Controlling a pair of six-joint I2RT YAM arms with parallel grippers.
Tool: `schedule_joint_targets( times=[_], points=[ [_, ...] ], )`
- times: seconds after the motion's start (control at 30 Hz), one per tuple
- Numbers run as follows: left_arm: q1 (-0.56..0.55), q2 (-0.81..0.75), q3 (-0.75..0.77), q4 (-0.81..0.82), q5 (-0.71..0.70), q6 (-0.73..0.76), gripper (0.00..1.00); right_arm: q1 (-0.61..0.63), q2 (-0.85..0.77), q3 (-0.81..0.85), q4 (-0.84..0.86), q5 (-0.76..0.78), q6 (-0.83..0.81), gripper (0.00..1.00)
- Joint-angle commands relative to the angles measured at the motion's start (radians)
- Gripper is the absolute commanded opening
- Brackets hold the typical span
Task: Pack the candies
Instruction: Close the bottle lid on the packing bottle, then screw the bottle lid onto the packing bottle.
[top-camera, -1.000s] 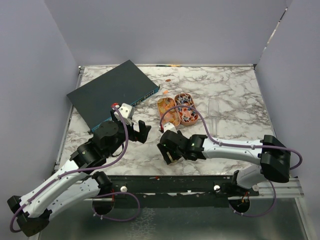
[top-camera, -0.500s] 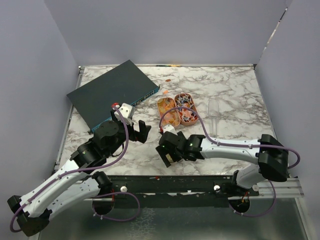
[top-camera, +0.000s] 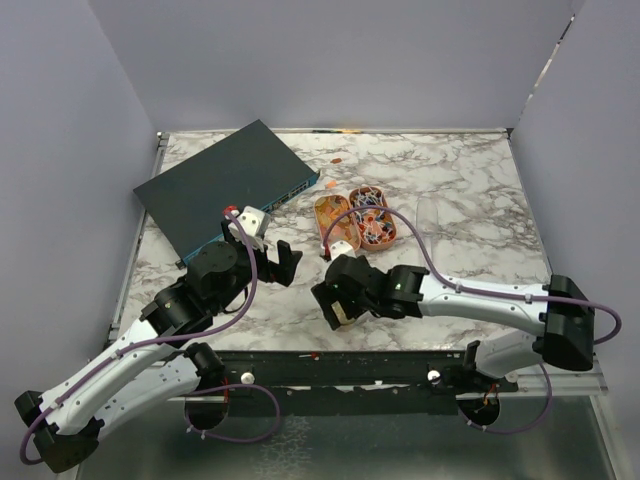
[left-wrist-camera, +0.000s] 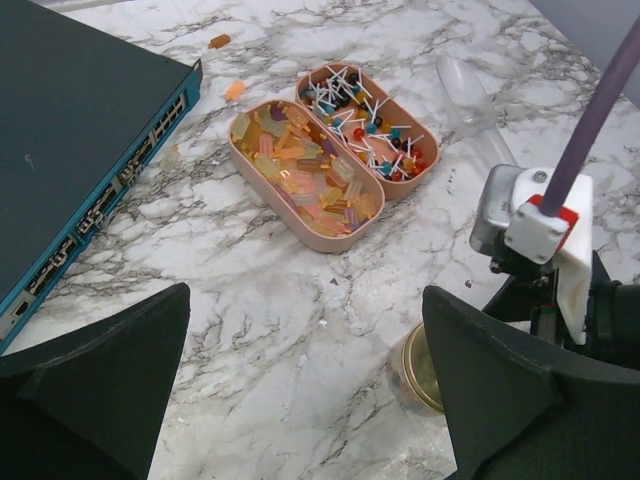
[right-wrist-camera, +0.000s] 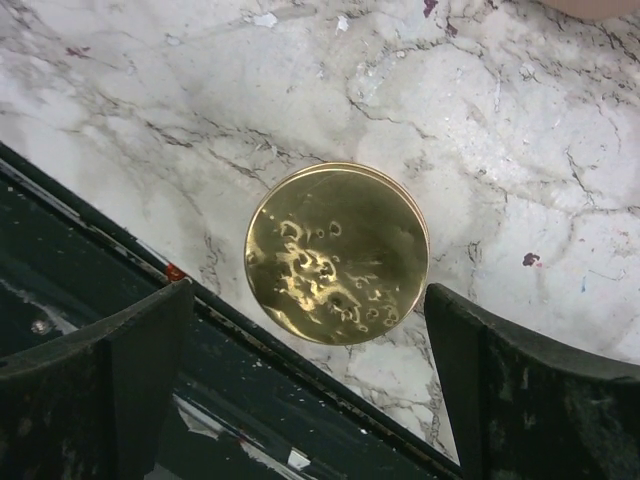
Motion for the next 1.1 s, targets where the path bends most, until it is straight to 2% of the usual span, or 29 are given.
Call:
schedule_joint_targets(
  times=[0.0,0.27,0.47,0.73,0.9,1.07],
  points=[
    [0.006,-0.006,-0.009,-0.009,-0.02,-0.027,0.99,0.008,-0.062,0.031,-0.007,-0.038,-0.002,1.0],
    [0.007,-0.005,-0.03,-0.009,0.021,-0.139,0.99,0.008,-0.143,0.027,-0.088,0.086,-0.005,1.0],
    [0.006,0.007,-0.063,-0.004,0.131,-0.245,0.99,0.007,-0.224,-0.003,-0.119,0.177,0.0,1.0],
    [-0.025,-0.045,-0.188,0.07,0.175,-0.402,0.99,-0.012,-0.325,-0.06,-0.143,0.222,0.008,1.0],
    [-0.124,-0.038,-0.257,0.124,0.104,-0.455,0.99,-0.028,-0.372,-0.112,-0.133,0.212,0.008,1.0],
    [-0.334,0.058,-0.283,0.206,-0.097,-0.445,0.99,-0.047,-0.399,-0.151,-0.109,0.197,-0.002,1.0]
  ],
)
